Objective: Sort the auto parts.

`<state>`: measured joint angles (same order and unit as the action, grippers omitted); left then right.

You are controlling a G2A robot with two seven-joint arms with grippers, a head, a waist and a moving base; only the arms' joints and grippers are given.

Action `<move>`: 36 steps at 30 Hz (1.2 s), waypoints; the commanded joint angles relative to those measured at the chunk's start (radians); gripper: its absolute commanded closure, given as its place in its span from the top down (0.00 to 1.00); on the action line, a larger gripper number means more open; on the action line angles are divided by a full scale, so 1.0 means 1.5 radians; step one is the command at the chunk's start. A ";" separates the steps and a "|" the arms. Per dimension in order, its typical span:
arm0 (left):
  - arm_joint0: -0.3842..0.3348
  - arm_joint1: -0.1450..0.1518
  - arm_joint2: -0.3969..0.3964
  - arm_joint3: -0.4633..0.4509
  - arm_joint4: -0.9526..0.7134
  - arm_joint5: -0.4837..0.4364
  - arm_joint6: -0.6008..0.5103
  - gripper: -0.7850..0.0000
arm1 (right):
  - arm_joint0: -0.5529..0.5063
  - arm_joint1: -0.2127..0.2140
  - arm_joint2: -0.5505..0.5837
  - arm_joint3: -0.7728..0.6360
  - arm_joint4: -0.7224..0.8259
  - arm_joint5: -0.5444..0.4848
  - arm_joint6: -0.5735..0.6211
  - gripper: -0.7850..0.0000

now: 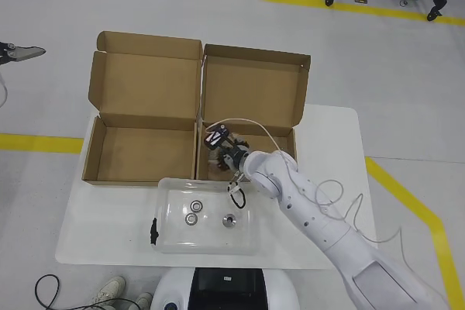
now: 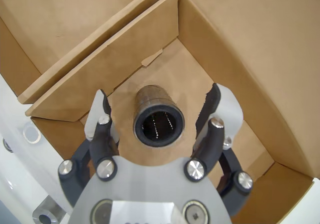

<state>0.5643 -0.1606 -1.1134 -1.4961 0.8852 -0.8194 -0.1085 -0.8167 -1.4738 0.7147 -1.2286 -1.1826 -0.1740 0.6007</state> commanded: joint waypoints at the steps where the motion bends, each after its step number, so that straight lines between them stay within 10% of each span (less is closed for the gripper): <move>1: 0.000 0.000 0.000 0.000 0.000 0.000 0.000 1.00 | -0.004 0.002 0.003 -0.019 -0.011 -0.014 -0.012 1.00; 23: 0.000 0.000 0.000 0.000 0.000 0.000 0.000 1.00 | -0.178 0.062 0.107 -0.431 -0.126 -0.174 0.054 1.00; 36: 0.000 0.000 0.000 0.000 0.000 0.000 0.000 1.00 | -0.279 0.090 0.125 -0.523 -0.127 -0.307 0.062 1.00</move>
<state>0.5643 -0.1606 -1.1134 -1.4961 0.8852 -0.8194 -0.1085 -1.2259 -1.3418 0.9005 -2.0124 -1.3764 -0.6162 0.6955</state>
